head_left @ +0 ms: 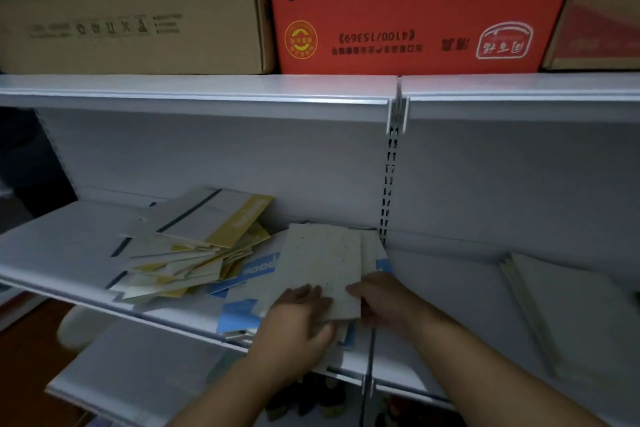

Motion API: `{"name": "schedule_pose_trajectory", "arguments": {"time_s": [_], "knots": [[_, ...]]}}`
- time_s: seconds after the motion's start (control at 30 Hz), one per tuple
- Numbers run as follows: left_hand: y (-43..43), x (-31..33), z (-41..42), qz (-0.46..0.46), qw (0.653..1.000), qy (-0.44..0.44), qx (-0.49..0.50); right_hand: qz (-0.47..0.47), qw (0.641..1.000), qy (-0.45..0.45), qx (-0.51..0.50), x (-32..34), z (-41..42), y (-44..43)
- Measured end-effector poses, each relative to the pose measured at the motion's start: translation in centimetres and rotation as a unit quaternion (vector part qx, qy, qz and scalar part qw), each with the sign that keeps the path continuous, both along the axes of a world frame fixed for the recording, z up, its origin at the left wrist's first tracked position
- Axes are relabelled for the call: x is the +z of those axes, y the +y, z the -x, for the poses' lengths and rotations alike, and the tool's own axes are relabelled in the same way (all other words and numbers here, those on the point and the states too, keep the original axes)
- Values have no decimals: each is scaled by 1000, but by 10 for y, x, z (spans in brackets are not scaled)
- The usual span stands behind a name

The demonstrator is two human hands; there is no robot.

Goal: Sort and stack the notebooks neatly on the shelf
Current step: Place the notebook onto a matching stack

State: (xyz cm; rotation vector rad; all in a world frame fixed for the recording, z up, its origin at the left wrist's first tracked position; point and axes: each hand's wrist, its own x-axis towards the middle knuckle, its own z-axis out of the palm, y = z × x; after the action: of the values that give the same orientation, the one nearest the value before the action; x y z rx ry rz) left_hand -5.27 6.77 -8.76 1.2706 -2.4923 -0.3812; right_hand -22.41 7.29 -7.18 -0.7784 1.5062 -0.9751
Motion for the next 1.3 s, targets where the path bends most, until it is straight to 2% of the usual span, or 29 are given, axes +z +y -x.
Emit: {"name": "schedule_pose_trajectory", "arguments": {"time_s": [0.07, 0.17, 0.27, 0.33, 0.43, 0.53, 0.6, 0.77, 0.87, 1.03, 1.13, 1.3], "knots": [[-2, 4, 0, -28, 999, 34, 0, 2, 1000, -30, 7, 0, 3, 4], [-6, 11, 9, -68, 996, 63, 3, 52, 999, -9, -9, 5, 19, 16], [-16, 19, 28, -75, 990, 91, 82, 91, 995, 28, -33, 7, 53, 35], [-20, 27, 46, -160, 967, 154, 125, 99, 994, 26, -45, 9, 76, 51], [-8, 39, 98, -264, 934, 229, 80, 104, 990, 27, -89, 16, 126, 86], [16, 45, 159, -267, 933, 239, 7, 93, 984, 47, -143, 20, 183, 123], [33, 44, 198, -272, 935, 226, -30, 62, 979, 116, -157, 22, 221, 149], [63, 24, 271, -240, 956, 151, -71, -8, 951, 261, -167, 18, 290, 191], [68, 8, 287, -173, 979, 72, -85, -59, 924, 358, -122, 2, 305, 193], [64, 5, 276, -101, 987, 28, -124, -159, 829, 536, -34, 7, 299, 180], [49, 9, 248, -56, 990, 57, -114, -100, 795, 595, -62, 12, 275, 154], [-2, 22, 162, -15, 995, 92, -28, 60, 835, 547, 0, 15, 183, 88]]}}
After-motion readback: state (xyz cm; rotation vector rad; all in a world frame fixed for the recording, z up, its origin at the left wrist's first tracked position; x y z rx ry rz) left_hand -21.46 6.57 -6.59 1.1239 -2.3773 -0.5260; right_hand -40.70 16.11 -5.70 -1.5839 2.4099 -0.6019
